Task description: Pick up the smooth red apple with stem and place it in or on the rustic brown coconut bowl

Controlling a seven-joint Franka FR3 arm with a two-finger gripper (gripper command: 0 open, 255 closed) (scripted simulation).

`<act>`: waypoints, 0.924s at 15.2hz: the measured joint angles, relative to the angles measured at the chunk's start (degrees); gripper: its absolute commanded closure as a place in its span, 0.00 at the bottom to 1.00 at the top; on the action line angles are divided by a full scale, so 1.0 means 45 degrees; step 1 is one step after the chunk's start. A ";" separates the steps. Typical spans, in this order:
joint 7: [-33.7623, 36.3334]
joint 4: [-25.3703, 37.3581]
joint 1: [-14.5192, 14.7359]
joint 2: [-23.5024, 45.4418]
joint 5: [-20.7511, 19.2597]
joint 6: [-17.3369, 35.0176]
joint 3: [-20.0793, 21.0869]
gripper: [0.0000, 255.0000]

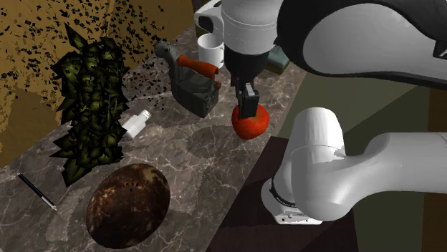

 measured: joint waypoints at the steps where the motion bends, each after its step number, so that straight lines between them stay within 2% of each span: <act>1: -0.0312 -0.0125 -0.0038 -0.0243 -0.0235 -0.0189 -0.0193 0.00; 5: -0.1547 -0.0817 -0.0335 -0.1392 -0.1320 -0.0825 -0.1095 0.00; 14: -0.1742 -0.2238 -0.0636 -0.2237 -0.1910 -0.0274 -0.1656 0.00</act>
